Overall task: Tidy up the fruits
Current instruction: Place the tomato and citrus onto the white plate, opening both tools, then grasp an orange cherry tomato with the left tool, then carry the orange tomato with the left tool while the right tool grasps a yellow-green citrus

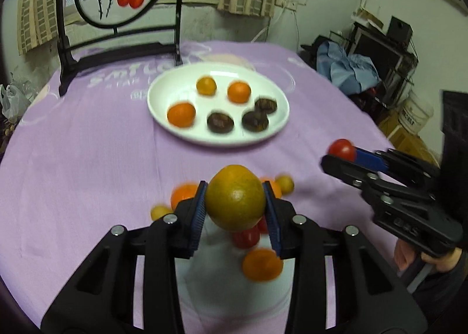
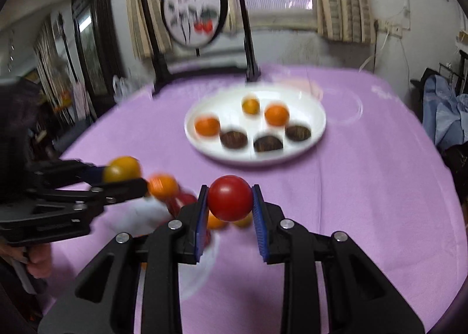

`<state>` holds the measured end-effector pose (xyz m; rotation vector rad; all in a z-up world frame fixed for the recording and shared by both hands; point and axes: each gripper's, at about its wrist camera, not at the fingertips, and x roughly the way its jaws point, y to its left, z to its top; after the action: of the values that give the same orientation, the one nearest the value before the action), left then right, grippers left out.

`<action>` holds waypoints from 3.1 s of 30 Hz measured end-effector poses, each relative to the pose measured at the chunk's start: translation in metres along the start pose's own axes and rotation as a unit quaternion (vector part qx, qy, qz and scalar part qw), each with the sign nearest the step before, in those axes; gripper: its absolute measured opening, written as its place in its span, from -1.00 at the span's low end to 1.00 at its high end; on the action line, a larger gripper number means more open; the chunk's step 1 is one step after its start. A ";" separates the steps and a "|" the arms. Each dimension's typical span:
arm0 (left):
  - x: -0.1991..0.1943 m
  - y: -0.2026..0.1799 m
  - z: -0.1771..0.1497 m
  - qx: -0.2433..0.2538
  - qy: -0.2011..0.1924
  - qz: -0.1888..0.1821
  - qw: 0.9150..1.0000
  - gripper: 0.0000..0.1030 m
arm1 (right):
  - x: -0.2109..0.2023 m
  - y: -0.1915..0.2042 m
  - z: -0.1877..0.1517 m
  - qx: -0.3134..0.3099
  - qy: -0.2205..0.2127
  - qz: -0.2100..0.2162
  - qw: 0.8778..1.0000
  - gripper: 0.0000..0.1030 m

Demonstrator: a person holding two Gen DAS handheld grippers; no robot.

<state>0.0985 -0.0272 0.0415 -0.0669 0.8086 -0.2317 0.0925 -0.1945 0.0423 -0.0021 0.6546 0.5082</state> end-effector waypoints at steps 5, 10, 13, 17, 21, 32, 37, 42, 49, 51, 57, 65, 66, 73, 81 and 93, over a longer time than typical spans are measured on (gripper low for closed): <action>0.020 0.008 0.043 -0.013 -0.018 0.010 1.000 -0.27 | 0.016 -0.002 0.038 -0.030 -0.026 -0.028 0.999 -0.44; 0.074 0.029 0.069 -0.047 0.017 0.039 0.998 -0.27 | 0.072 -0.012 0.050 -0.040 0.018 -0.041 0.998 -0.44; 0.091 0.035 0.073 -0.052 0.027 0.043 0.997 -0.27 | 0.103 -0.014 0.050 -0.053 0.044 -0.052 0.996 -0.44; 0.106 0.042 0.076 -0.061 0.035 0.048 0.996 -0.27 | 0.133 -0.013 0.051 -0.068 0.067 -0.054 0.994 -0.44; 0.119 0.049 0.083 -0.083 0.040 0.042 0.995 -0.22 | 0.149 -0.017 0.055 -0.063 0.073 -0.062 0.993 -0.17; 0.077 0.047 0.079 -0.091 -0.009 0.041 0.995 0.54 | 0.116 -0.031 0.046 -0.021 0.049 -0.044 0.998 0.17; 0.051 0.036 0.059 -0.059 -0.024 0.065 0.996 0.64 | 0.092 -0.031 0.034 -0.016 0.048 -0.036 0.998 0.17; 0.040 0.035 0.034 -0.062 -0.001 0.048 0.997 0.64 | 0.070 -0.026 0.014 -0.033 0.076 -0.028 0.996 0.17; 0.016 0.024 -0.003 -0.052 -0.002 0.038 0.998 0.64 | 0.048 -0.017 -0.021 -0.027 0.086 -0.024 0.996 0.17; 0.011 0.018 -0.015 -0.048 0.002 0.029 0.998 0.64 | 0.045 -0.016 -0.026 -0.018 0.086 -0.019 0.996 0.17; 0.006 -0.016 -0.057 0.011 0.019 0.029 0.999 0.65 | 0.036 -0.016 -0.036 -0.010 0.082 -0.005 0.997 0.17; 0.016 -0.026 -0.079 0.014 0.046 0.025 0.999 0.63 | 0.033 -0.036 -0.038 0.040 0.076 0.009 0.996 0.17; 0.019 -0.026 -0.080 0.013 0.050 0.024 0.998 0.62 | 0.033 -0.036 -0.039 0.041 0.077 0.009 0.996 0.17; 0.034 -0.025 -0.082 0.005 0.077 -0.013 0.997 -0.21 | 0.034 -0.032 -0.039 0.032 0.077 0.010 0.996 0.17; 0.022 -0.013 -0.073 0.002 0.062 -0.001 0.998 -0.21 | 0.048 -0.016 -0.046 -0.020 0.133 -0.044 0.990 0.17; 0.014 0.020 -0.057 -0.036 0.049 -0.007 0.998 -0.21 | 0.091 -0.003 -0.039 -0.090 0.163 -0.061 0.981 -0.14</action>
<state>0.0700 -0.0098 -0.0111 -0.1302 0.9139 -0.2205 0.1327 -0.1618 -0.0427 -0.2993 0.9205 0.4514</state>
